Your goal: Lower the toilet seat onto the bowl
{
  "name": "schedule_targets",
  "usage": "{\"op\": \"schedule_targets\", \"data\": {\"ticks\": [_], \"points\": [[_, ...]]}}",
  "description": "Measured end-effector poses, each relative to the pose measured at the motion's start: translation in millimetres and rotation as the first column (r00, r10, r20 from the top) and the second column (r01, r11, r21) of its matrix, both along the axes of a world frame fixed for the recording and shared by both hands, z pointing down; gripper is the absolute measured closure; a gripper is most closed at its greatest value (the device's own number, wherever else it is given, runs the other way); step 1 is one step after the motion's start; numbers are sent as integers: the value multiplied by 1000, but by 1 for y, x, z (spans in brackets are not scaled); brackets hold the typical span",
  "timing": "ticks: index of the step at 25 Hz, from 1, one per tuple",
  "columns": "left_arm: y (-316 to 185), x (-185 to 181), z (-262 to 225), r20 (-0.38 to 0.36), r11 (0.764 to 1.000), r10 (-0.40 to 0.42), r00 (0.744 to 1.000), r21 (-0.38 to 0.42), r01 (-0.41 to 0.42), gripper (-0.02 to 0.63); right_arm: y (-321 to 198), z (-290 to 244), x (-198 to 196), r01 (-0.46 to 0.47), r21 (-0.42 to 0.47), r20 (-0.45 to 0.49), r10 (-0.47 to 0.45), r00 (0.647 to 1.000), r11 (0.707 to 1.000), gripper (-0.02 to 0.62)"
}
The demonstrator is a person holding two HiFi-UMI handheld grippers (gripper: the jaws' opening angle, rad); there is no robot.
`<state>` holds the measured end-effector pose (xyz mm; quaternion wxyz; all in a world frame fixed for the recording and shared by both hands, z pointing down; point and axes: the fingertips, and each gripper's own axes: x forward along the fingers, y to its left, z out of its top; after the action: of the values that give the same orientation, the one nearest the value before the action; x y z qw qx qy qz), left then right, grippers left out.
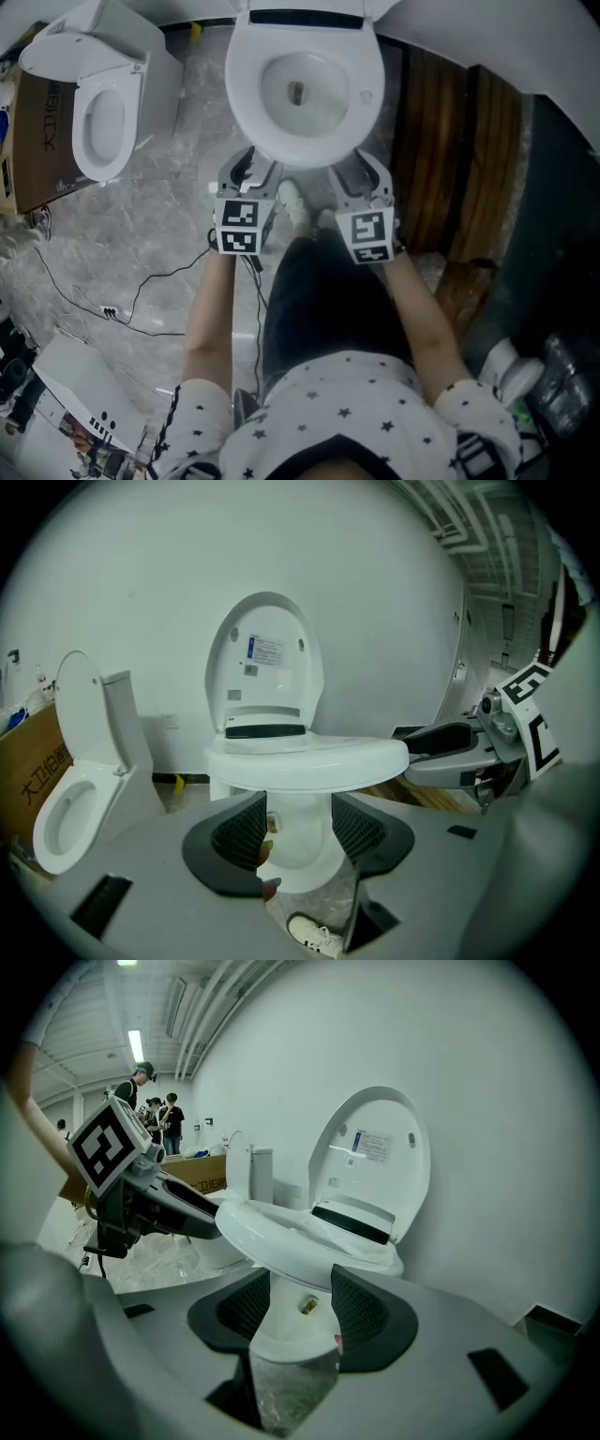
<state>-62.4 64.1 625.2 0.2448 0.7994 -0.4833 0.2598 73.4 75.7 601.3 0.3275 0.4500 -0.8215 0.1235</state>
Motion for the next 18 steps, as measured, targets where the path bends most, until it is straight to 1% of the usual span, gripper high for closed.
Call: {"op": "schedule_targets", "data": {"ticks": [7, 12, 18], "points": [[7, 0, 16, 7, 1000, 6, 1000, -23, -6, 387, 6, 14, 0, 1, -10, -17, -1, 1000, 1000, 393], [13, 0, 28, -8, 999, -13, 1000, -41, 13, 387, 12, 26, 0, -2, -13, -32, 1, 999, 1000, 393], [18, -1, 39, 2, 999, -11, 1000, -53, 11, 387, 17, 37, 0, -5, -20, -40, 4, 999, 1000, 393]]}}
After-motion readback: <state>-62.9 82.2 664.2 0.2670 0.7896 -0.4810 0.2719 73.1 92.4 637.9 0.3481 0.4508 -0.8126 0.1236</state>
